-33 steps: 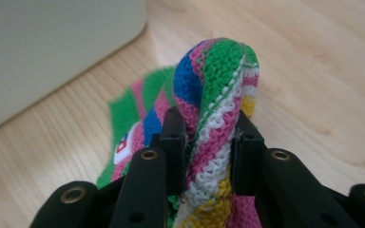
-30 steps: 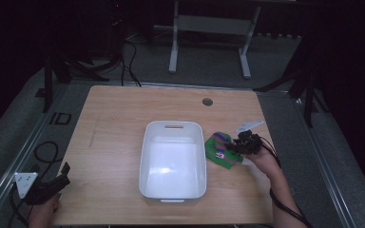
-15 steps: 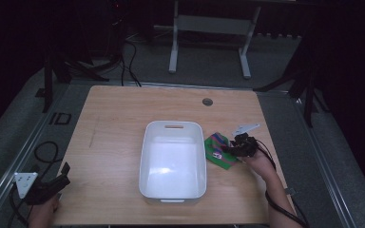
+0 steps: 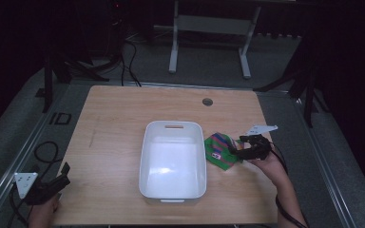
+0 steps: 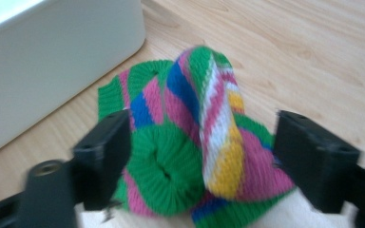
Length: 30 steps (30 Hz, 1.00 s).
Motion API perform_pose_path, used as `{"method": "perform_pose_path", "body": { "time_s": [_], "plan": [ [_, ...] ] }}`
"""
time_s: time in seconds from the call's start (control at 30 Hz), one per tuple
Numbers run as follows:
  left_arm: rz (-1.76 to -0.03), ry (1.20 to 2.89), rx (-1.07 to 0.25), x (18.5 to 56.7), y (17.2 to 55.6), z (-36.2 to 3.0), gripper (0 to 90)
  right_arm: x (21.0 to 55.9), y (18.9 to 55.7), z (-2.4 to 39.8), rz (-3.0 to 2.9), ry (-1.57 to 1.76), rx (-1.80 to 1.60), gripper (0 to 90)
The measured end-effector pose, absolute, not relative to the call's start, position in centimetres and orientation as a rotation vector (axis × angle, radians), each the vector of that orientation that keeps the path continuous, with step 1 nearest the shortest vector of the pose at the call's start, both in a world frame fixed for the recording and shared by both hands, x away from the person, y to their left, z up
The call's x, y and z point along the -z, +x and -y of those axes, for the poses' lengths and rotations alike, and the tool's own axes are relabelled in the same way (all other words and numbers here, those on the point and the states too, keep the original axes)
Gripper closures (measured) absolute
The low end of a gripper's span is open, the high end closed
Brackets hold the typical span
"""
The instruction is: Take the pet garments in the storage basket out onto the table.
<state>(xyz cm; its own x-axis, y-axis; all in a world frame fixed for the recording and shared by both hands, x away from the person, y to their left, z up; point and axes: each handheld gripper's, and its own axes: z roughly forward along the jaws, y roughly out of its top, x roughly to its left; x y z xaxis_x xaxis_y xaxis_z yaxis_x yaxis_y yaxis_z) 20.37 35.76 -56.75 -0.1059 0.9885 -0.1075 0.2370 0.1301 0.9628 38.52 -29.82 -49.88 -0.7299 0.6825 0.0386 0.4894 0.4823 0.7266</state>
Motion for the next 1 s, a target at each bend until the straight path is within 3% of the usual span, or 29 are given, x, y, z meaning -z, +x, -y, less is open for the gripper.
{"method": "perform_pose_path", "body": {
  "time_s": [0.57,1.0],
  "plan": [
    [-1.512,1.248,-1.064,56.7,20.3,-35.7,0.9,51.2,34.1,36.9,-2.109,1.176,-1.187,13.4],
    [-1.512,1.248,-1.062,56.7,20.3,-35.7,0.9,54.3,30.5,38.3,-2.008,1.240,-1.075,13.4]
  ]
}}
